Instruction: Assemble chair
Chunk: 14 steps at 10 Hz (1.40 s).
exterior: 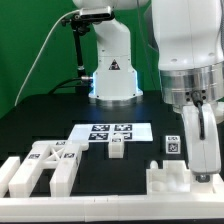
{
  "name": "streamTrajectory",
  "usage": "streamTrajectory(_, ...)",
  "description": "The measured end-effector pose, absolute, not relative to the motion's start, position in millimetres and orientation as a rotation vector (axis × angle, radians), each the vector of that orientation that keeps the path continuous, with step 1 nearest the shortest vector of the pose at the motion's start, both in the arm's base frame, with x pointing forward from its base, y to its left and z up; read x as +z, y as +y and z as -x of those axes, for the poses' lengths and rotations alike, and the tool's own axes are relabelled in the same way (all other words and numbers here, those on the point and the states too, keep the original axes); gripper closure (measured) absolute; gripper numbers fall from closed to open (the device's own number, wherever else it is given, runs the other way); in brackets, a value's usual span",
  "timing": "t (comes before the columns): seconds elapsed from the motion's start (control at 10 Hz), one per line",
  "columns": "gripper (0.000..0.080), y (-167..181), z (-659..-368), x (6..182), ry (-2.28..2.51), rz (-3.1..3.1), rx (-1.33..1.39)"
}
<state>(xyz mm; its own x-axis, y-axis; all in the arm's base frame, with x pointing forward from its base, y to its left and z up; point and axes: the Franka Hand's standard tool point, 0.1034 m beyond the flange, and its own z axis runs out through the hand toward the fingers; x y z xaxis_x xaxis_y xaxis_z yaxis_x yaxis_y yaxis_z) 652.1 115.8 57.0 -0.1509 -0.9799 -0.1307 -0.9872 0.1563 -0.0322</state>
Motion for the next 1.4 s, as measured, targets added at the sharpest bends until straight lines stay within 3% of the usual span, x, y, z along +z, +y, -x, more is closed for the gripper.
streamTrajectory(0.1, 0.0360, 115.8, -652.2, 57.0, 2.294, 1.963, 0.091)
streamTrajectory(0.2, 0.0232, 115.7, -652.2, 56.9, 2.294, 1.964, 0.091)
streamTrajectory(0.3, 0.0167, 115.2, -653.4, 59.7, 2.285, 1.968, 0.088)
streamTrajectory(0.5, 0.0155, 94.9, -660.8, 94.7, 2.161, 2.052, 0.036)
streamTrajectory(1.1, 0.0150, 87.4, -658.6, 94.3, 2.121, 2.098, 0.024)
streamTrajectory(1.4, 0.0150, 51.3, -634.9, 98.3, 1.852, 2.350, 0.005)
